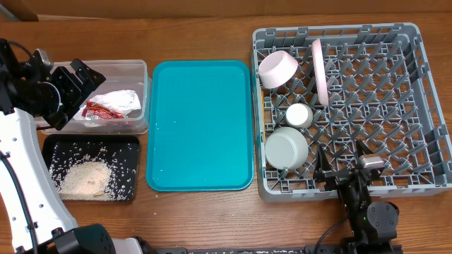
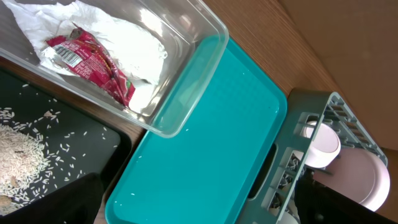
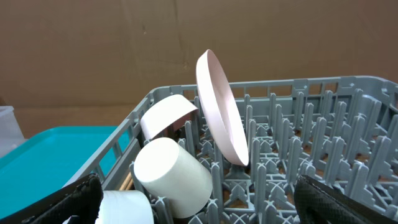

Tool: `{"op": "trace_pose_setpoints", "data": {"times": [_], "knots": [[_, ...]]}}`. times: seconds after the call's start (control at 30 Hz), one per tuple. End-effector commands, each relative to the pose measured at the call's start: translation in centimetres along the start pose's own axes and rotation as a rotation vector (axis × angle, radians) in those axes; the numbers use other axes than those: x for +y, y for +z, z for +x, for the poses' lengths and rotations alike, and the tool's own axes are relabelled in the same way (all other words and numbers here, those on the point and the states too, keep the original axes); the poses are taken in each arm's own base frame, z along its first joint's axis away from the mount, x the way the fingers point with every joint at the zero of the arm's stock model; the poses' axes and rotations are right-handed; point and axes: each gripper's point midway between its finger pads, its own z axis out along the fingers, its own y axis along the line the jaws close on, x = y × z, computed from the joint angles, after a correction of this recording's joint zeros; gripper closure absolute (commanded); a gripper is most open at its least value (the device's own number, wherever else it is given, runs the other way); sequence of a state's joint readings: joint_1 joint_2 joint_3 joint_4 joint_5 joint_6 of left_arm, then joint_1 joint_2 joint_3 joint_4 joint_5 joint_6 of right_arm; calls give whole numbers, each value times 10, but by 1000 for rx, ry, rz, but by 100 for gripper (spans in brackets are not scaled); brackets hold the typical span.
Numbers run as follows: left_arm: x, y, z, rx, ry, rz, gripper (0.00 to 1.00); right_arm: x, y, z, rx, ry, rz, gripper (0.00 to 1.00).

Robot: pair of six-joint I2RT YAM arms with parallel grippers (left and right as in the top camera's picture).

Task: Sort waste into correct bins and load items into the dishwasher

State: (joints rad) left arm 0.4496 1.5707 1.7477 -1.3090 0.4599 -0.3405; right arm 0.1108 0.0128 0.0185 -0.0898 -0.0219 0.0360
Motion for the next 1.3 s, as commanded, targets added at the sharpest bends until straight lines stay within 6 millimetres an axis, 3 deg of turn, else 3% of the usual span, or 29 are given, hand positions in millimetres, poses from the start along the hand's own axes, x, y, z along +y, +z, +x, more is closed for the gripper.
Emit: {"op": "trace_pose_setpoints", "data": {"times": [0.0, 0.83, 0.97, 1.17, 1.27], "knots": [[-6, -10, -2, -32, 30, 12, 0, -6, 0, 1, -8, 28, 28, 0], [-11, -6, 1, -20, 43, 16, 0, -6, 0, 1, -8, 28, 28, 0], [-40, -13, 20, -18, 129, 56, 0, -6, 0, 1, -8, 28, 28, 0], [-109, -49, 85, -26, 373, 196, 0, -6, 0, 1, -8, 28, 28, 0], [-113, -71, 95, -115, 442, 168, 0, -6, 0, 1, -8, 28, 28, 0]]}}
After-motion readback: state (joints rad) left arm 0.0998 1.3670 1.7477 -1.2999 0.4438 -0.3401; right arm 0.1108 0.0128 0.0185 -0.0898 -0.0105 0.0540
